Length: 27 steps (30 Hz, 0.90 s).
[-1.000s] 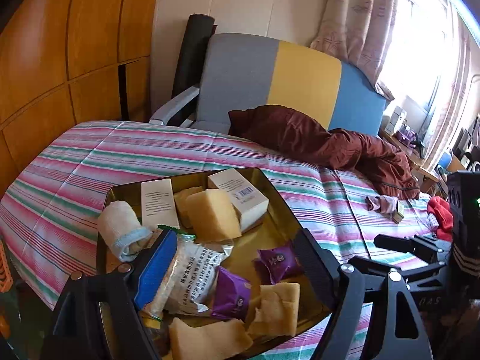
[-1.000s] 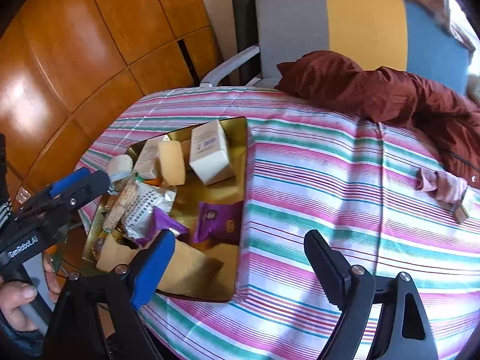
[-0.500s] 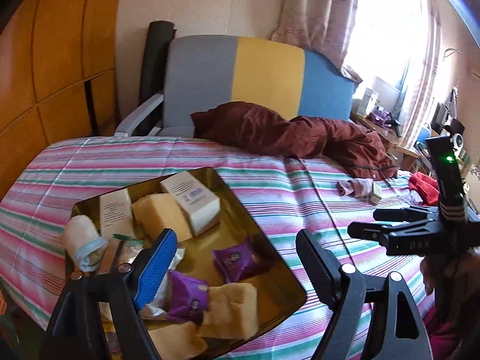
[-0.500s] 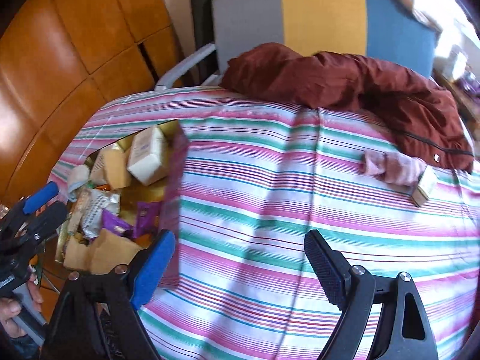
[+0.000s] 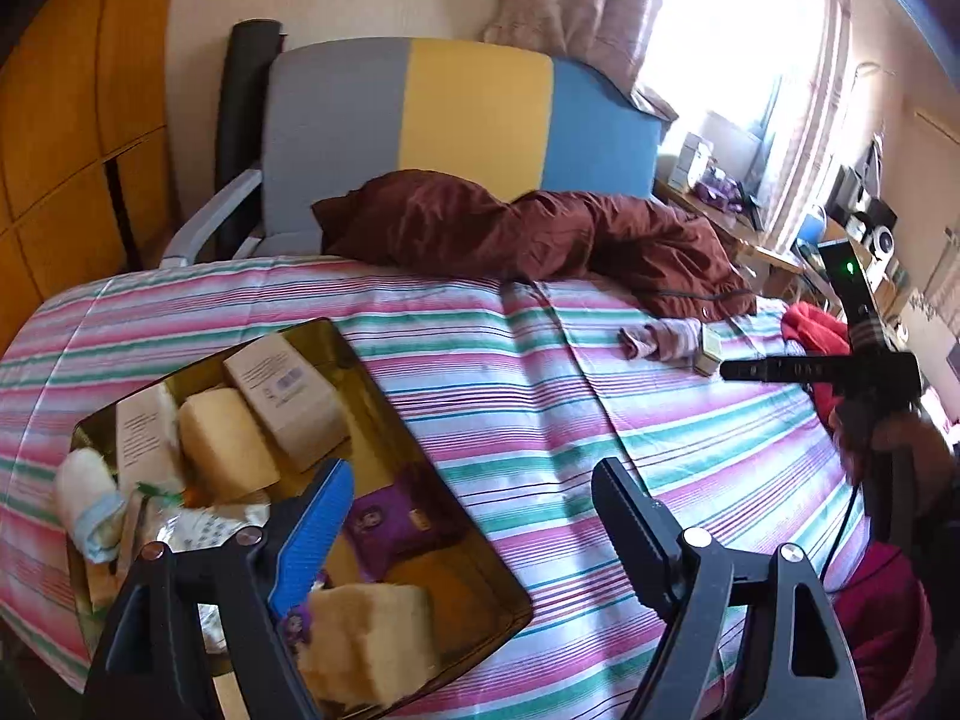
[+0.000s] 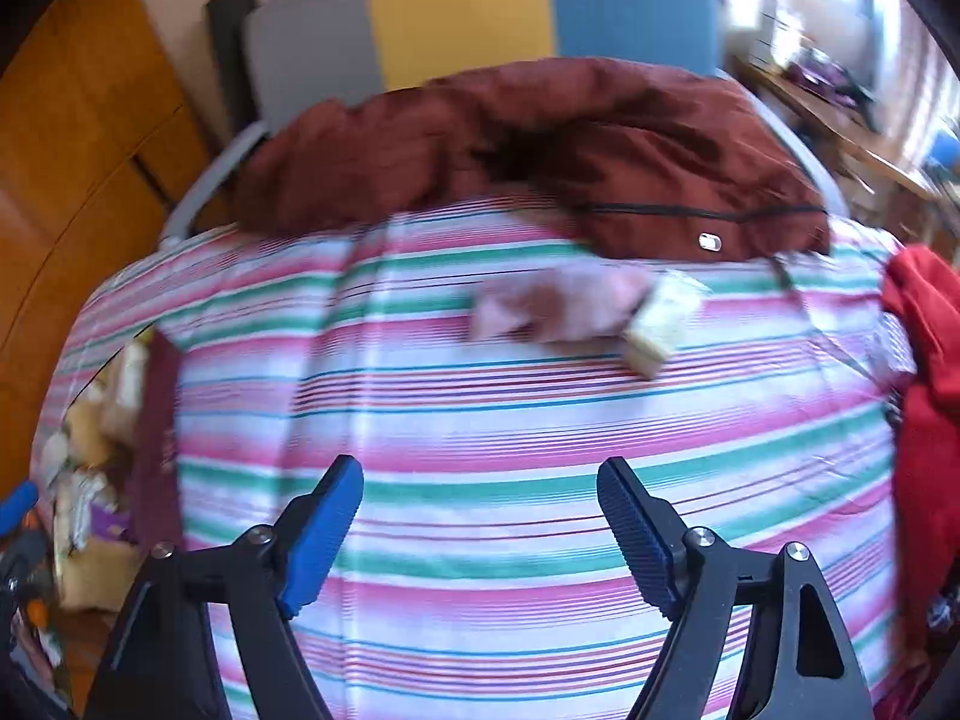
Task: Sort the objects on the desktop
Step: 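Move both grippers back toward the pink sock and green-printed box, then grasp the pink sock with the left gripper while the right gripper grasps the green-printed box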
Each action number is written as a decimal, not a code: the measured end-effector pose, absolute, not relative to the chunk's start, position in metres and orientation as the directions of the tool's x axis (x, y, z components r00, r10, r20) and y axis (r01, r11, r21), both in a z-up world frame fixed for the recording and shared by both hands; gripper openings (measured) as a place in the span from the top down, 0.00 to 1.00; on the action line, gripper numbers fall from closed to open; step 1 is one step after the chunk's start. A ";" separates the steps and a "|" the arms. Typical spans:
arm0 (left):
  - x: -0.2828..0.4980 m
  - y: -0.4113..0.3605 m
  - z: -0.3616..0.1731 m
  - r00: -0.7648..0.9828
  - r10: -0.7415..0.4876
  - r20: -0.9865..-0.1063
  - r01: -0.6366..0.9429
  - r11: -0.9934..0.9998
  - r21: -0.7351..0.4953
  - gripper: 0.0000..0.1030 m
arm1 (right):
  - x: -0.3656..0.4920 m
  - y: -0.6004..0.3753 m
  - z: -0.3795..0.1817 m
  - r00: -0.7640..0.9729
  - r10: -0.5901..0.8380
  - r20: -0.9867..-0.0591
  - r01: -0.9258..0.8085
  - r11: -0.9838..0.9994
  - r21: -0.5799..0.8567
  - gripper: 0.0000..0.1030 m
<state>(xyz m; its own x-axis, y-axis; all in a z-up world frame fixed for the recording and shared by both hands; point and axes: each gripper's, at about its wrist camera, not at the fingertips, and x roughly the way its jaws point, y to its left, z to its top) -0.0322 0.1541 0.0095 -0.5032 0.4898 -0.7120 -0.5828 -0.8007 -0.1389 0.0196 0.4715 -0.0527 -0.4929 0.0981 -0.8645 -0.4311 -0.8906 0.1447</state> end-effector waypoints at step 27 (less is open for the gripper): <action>-0.054 0.293 -0.026 -0.290 0.522 -0.802 -0.717 -0.674 -0.180 0.21 | -0.021 0.615 -0.123 -0.434 0.156 -0.887 -0.686 -0.696 0.213 0.37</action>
<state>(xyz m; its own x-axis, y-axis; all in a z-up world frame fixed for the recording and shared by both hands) -0.0544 0.2930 -0.0258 -0.2899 0.5221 -0.8021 -0.7168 -0.6738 -0.1795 -0.0213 0.6152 -0.1234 -0.4343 0.1563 -0.8871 -0.6859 -0.6958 0.2132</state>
